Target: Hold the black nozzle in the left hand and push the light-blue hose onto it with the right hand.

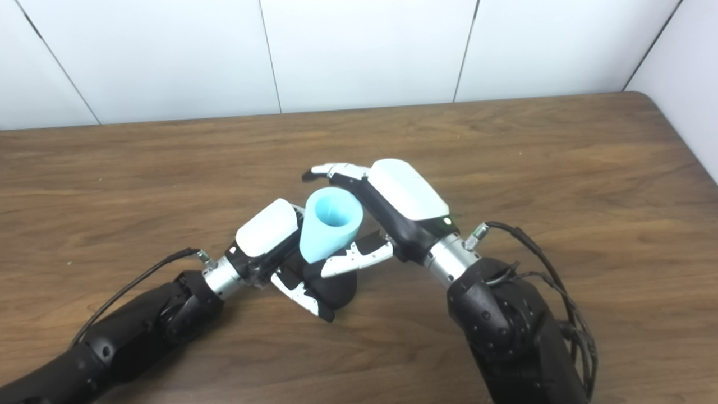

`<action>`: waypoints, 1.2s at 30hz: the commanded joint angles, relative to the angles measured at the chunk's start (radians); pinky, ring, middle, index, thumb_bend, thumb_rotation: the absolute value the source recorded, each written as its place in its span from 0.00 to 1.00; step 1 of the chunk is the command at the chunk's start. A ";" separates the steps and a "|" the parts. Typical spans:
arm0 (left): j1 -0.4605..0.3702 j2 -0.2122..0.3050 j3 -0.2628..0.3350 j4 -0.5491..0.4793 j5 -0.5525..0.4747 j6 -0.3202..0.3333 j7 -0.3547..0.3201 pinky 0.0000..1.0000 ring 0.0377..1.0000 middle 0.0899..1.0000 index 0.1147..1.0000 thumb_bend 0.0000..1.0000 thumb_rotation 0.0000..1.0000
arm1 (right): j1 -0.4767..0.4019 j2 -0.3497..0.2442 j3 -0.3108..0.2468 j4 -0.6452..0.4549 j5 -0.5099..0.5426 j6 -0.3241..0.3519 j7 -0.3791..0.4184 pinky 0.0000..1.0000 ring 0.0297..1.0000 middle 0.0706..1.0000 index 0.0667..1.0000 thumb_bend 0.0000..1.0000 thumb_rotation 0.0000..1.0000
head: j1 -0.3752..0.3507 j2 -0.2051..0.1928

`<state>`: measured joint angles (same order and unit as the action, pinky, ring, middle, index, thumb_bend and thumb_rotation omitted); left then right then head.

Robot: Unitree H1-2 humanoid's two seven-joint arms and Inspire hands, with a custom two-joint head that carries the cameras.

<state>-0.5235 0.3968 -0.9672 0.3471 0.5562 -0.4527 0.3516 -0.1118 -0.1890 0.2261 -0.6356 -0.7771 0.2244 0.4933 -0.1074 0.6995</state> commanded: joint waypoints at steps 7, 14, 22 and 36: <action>0.170 -0.067 -0.105 0.138 -0.004 -0.017 -0.008 0.35 0.43 0.45 0.40 0.52 0.00 | -0.044 0.010 -0.038 -0.089 0.015 -0.004 -0.018 0.75 0.85 0.90 0.90 1.00 0.65 | -0.002 -0.002; 0.169 -0.063 -0.104 0.134 0.003 -0.017 -0.009 0.40 0.47 0.45 0.40 0.52 0.00 | -0.055 -0.001 -0.065 -0.123 0.023 0.059 0.044 0.89 0.92 0.96 0.95 1.00 0.56 | -0.003 -0.001; 0.170 -0.062 -0.102 0.132 0.005 -0.017 -0.013 0.40 0.47 0.45 0.41 0.52 0.00 | -0.024 0.007 -0.121 -0.160 0.064 -0.067 -0.107 0.83 0.87 0.91 0.90 1.00 0.78 | -0.005 0.000; 0.163 -0.063 -0.112 0.144 -0.001 -0.017 -0.001 0.31 0.38 0.44 0.42 0.52 0.00 | 0.147 -0.050 -0.046 -0.208 -0.186 -0.274 -0.070 1.00 1.00 1.00 0.99 0.97 0.91 | -0.007 -0.003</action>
<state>-0.5301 0.3914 -0.9717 0.3647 0.5557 -0.4560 0.3551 0.0520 -0.2474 0.1762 -0.7962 -0.9457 0.0016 0.4393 -0.1135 0.6949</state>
